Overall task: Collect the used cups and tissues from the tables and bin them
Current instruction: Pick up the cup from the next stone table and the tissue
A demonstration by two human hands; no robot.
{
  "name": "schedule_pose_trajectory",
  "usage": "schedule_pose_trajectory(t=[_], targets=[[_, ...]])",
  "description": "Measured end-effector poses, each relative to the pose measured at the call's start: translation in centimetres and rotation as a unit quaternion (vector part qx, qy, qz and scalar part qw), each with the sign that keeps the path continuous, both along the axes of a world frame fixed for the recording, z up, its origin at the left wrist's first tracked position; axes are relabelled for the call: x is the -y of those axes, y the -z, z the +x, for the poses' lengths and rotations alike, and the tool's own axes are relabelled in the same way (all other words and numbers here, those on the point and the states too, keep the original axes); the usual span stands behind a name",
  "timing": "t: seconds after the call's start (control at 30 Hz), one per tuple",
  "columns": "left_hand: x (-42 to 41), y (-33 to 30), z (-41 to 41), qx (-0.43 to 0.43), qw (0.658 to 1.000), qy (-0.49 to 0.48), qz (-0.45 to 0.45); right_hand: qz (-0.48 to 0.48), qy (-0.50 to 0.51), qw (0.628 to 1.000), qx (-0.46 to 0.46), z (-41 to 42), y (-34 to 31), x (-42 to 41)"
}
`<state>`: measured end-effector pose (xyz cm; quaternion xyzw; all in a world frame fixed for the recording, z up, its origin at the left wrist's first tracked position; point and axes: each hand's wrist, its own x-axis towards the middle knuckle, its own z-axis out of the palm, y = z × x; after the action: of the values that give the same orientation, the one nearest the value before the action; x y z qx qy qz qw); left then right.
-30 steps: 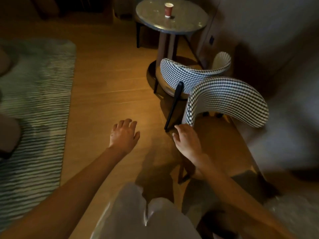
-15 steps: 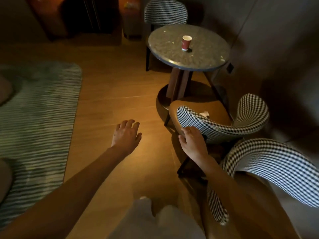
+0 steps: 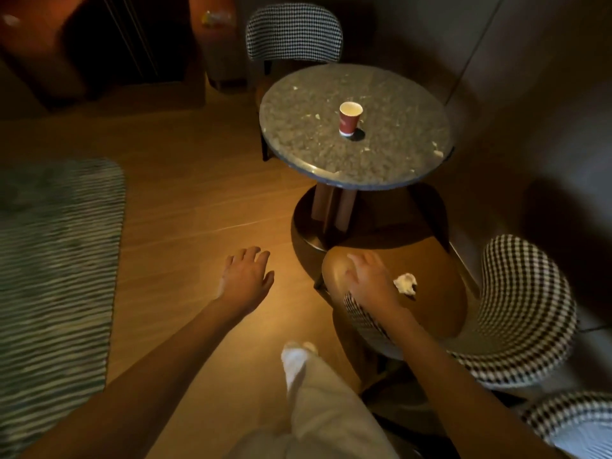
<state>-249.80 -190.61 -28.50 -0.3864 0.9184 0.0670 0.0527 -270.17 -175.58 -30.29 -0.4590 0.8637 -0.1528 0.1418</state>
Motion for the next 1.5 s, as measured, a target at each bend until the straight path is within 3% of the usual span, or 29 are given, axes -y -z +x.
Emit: schedule_pose_trajectory(t=[0.23,0.47,0.67,0.8,0.9,1.0,1.23,1.5], targets=[[11.9,-1.8,-8.8,-0.031,0.999,-0.011,0.005,0.003,-0.001,1.000,-0.006,-8.5,-2.6,12.1],[22.6,0.4,-14.2,-0.035,0.999,0.021,0.021,0.008,0.010,1.000,-0.010,-13.6,-0.4,21.8],[35.0,-0.5,-20.8,-0.067,0.995,0.072,0.019,-0.042,0.113,0.992,0.048,-19.1,0.2,31.6],[40.9,-0.5,-24.6,-0.053,0.991,0.121,0.019,-0.111,0.259,0.946,0.160,-22.5,1.7,35.4],[43.7,0.2,-27.1,-0.031,0.987,0.150,0.039,-0.186,0.380,0.875,0.236,-25.2,3.0,37.3],[45.6,1.2,-30.0,-0.007,0.981,0.187,0.053,-0.243,0.437,0.818,0.283,-28.4,4.1,38.9],[47.2,2.9,-38.5,0.023,0.973,0.217,0.076,-0.277,0.436,0.806,0.289,-32.7,7.5,42.2],[48.9,3.1,-42.9,0.058,0.962,0.254,0.085,-0.298,0.467,0.791,0.260,-33.3,6.7,44.2]])
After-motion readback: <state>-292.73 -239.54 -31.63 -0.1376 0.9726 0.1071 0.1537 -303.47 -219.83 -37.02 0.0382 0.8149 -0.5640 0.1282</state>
